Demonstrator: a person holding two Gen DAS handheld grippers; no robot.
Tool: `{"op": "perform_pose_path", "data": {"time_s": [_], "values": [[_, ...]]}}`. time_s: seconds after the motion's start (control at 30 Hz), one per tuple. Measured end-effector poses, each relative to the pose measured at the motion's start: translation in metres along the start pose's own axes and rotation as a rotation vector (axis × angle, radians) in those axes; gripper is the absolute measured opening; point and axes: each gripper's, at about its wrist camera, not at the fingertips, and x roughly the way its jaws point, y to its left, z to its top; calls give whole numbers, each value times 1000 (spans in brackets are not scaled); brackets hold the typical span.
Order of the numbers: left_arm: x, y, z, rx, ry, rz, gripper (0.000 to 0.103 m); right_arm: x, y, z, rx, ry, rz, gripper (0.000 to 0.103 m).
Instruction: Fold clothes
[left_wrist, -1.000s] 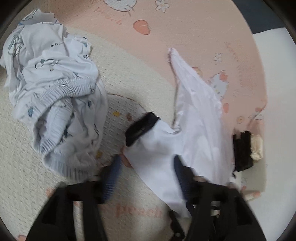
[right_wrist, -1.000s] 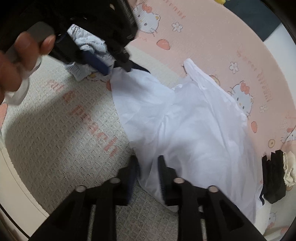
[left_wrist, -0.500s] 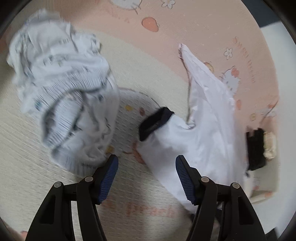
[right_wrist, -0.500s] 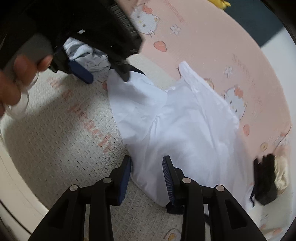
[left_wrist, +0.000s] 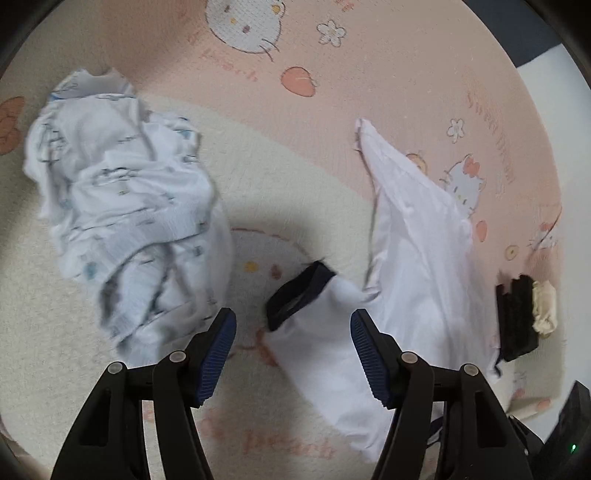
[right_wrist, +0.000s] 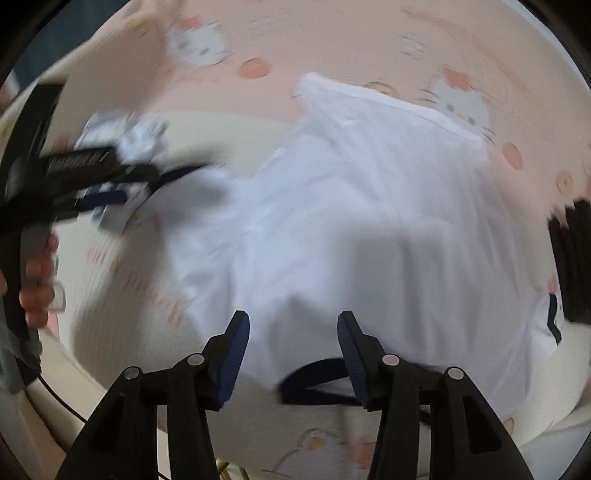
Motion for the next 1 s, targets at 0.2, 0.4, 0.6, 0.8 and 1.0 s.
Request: {"op": "perform_pose_path", "data": {"time_s": [0.2,0.4,0.6,0.8,1.0], "values": [[21,-9,14,-14,43,24,62,16,-23,41,82,72,84,50],[32,-17,21,-17,51,33,62,38,-27,88,150,163,208,50],[47,-24,32,-46,88,13,62,60,-31,134,219,255,333,49],[58,-29,48,-7,133,118,62,93,-17,173,228,321,376,30],[61,-23,67,-43,208,47,62,128,-5,181,226,423,370,30]]}}
